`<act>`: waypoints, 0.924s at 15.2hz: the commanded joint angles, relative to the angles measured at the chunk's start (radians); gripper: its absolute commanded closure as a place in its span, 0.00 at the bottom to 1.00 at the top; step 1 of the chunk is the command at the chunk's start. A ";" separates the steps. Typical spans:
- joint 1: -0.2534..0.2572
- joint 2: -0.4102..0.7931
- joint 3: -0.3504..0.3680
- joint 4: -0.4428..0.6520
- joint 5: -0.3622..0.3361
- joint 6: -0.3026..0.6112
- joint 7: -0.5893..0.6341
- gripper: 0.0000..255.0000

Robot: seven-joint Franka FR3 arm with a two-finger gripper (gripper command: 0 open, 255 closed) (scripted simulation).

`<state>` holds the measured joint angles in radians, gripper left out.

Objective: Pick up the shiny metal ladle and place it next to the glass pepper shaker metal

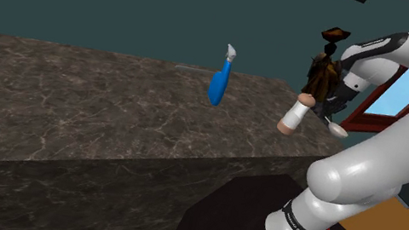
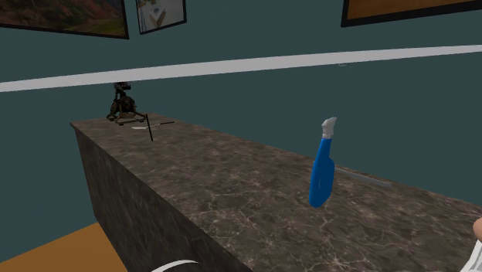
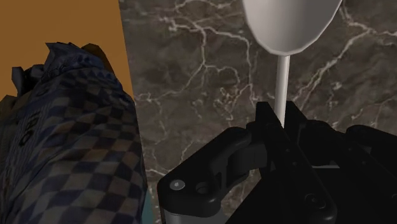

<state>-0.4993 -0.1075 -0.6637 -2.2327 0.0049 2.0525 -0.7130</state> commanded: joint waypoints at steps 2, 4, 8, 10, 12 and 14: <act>0.001 0.025 -0.005 -0.021 0.017 0.042 -0.015 1.00; 0.002 0.043 -0.008 -0.035 0.029 0.068 -0.026 1.00; 0.003 0.085 -0.012 -0.061 0.062 0.127 -0.053 1.00; 0.002 0.085 -0.012 -0.061 0.062 0.127 -0.053 1.00; 0.002 0.085 -0.012 -0.061 0.062 0.127 -0.053 1.00; 0.002 0.085 -0.012 -0.061 0.062 0.127 -0.053 1.00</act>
<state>-0.4969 -0.0229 -0.6757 -2.2938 0.0667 2.1789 -0.7659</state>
